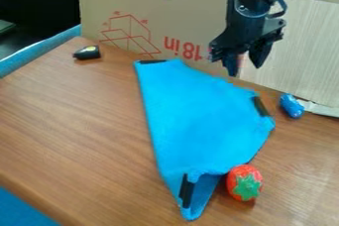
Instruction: Fold the cloth from bottom left to top right
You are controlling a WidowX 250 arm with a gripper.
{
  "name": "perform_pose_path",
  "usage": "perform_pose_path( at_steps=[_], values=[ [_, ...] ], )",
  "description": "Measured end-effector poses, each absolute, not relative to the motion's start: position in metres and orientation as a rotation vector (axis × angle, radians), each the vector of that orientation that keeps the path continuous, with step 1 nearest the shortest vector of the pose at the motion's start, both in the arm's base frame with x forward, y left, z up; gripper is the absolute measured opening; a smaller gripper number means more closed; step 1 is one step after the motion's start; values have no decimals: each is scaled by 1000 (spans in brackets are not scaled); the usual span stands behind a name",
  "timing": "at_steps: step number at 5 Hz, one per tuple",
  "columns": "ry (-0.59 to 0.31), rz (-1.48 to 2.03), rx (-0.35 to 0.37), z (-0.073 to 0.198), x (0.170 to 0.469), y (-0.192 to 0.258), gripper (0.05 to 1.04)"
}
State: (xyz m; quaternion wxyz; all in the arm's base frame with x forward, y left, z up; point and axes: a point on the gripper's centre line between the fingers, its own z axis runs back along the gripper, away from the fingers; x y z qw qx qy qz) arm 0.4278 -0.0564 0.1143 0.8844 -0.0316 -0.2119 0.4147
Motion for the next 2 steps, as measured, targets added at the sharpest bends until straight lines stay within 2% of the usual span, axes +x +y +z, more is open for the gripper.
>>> perform_pose_path(
  at_steps=[1, 2],
  values=[
    [-337, 723, -112, 127, 424, -65, 994],
    [-184, 570, -115, 163, 411, -40, 1000]
  ],
)
